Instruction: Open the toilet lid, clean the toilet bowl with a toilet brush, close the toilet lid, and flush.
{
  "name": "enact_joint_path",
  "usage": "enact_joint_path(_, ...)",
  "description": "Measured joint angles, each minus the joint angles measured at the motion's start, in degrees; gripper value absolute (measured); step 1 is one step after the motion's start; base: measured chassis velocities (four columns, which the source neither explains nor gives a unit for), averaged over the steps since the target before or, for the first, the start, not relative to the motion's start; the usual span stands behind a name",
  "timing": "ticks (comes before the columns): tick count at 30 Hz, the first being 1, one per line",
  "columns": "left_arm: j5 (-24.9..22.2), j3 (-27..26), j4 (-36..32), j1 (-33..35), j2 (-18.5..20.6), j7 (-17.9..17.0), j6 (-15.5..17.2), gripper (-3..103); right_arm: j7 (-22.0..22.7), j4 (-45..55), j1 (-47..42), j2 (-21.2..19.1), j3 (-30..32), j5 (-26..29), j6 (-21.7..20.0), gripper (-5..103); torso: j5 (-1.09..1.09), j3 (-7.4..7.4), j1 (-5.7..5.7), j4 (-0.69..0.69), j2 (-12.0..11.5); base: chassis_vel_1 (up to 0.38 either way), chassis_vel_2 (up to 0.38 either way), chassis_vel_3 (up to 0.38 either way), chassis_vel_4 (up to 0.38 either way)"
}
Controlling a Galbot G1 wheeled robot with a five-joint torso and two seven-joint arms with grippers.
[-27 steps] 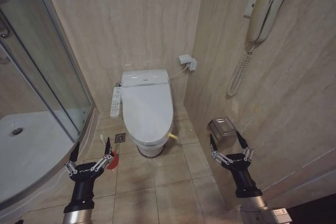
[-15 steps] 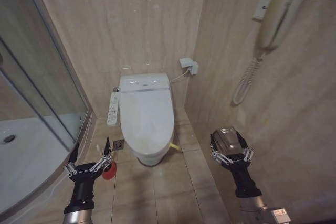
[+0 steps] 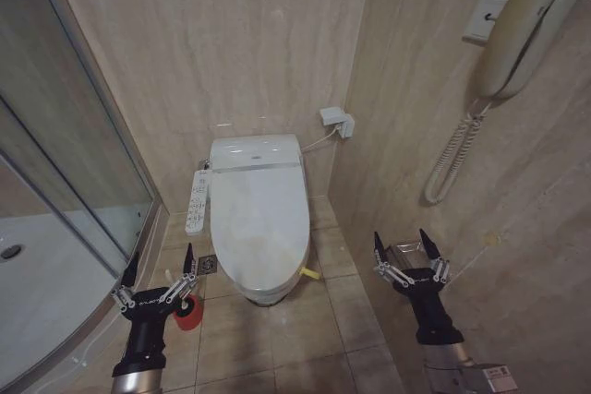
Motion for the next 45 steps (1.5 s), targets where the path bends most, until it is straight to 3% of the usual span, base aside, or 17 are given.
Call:
enact_joint_path(12, 0.1, 0.1, 0.5, 0.0, -0.3, 0.1, -0.4, 100, 1.9, -0.4, 0.6, 1.0, 0.1, -0.2, 0.7, 100, -0.02, 0.04, 0.09, 0.0, 0.0, -0.133, 0.154, 0.153, -0.156)
enact_joint_path(23, 0.1, 0.1, 1.0, 0.0, -0.5, 0.2, -0.8, 100, 0.5, -0.9, -1.2, 1.4, -1.0, -3.2, 2.7, 100, -0.01, 0.01, 0.02, 0.01, 0.0, -0.04, 0.021, 0.034, -0.009)
enact_joint_path(27, 0.1, 0.0, 1.1, 0.0, -0.5, 0.2, -1.0, 100, 0.4, -4.0, -2.6, 1.3, -2.6, -7.8, 5.1, 100, -0.01, 0.0, 0.01, -0.02, 0.0, 0.032, -0.046, -0.055, 0.022)
enact_joint_path(35, -0.1, -0.2, 1.2, -0.1, -0.2, 0.2, -1.2, 100, 0.7, -21.2, -2.0, -0.8, -7.8, -20.3, 12.0, 100, -0.01, 0.02, 0.05, 0.01, 0.0, 0.0, 0.0, 0.0, 0.0)
enact_joint_path(45, -0.3, -0.4, 2.2, -0.7, 0.0, 0.2, -1.2, 100, 1.8, -30.2, 0.3, 0.5, -9.8, -24.9, 11.6, 100, -0.01, 0.02, 0.04, 0.0, 0.0, 0.0, 0.0, 0.0, 0.0)
